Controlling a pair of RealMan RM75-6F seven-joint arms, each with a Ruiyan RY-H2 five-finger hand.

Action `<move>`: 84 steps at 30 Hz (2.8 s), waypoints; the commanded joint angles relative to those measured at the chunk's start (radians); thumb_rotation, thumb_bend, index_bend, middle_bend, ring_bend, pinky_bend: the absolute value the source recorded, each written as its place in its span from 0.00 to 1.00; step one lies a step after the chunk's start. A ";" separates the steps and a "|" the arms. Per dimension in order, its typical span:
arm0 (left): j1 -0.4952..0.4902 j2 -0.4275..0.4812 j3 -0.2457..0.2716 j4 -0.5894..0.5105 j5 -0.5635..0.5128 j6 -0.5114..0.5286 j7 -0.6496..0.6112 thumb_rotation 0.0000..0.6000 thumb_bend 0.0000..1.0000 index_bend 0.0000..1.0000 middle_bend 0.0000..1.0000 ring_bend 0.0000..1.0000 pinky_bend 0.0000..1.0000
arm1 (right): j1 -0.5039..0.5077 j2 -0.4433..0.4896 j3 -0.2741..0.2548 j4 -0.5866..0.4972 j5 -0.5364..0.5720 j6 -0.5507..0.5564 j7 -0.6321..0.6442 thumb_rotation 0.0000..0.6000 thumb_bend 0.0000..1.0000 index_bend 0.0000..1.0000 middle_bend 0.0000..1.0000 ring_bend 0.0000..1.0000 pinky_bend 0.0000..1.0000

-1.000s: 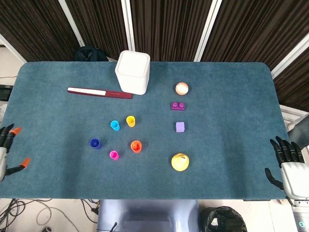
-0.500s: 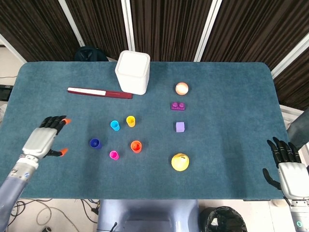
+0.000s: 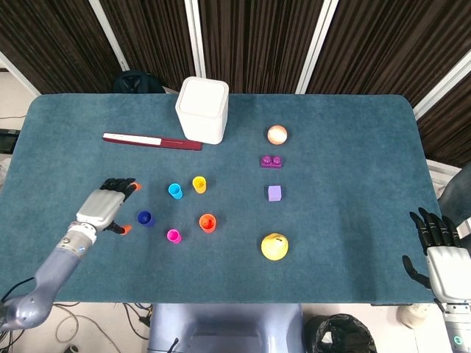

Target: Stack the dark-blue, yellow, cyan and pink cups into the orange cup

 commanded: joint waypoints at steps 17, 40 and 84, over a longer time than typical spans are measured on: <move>-0.134 -0.218 0.089 0.107 -0.203 0.172 0.223 1.00 0.19 0.27 0.05 0.00 0.00 | -0.003 0.001 0.006 0.003 0.008 0.007 0.009 1.00 0.42 0.04 0.00 0.06 0.00; -0.148 -0.254 0.114 0.145 -0.208 0.202 0.222 1.00 0.24 0.36 0.06 0.00 0.00 | -0.003 -0.005 0.009 0.004 0.015 0.006 0.000 1.00 0.42 0.04 0.00 0.06 0.00; -0.285 -0.254 0.005 -0.110 -0.175 0.334 0.344 1.00 0.31 0.48 0.12 0.00 0.00 | -0.010 -0.007 0.021 0.009 0.027 0.021 0.034 1.00 0.42 0.04 0.00 0.06 0.00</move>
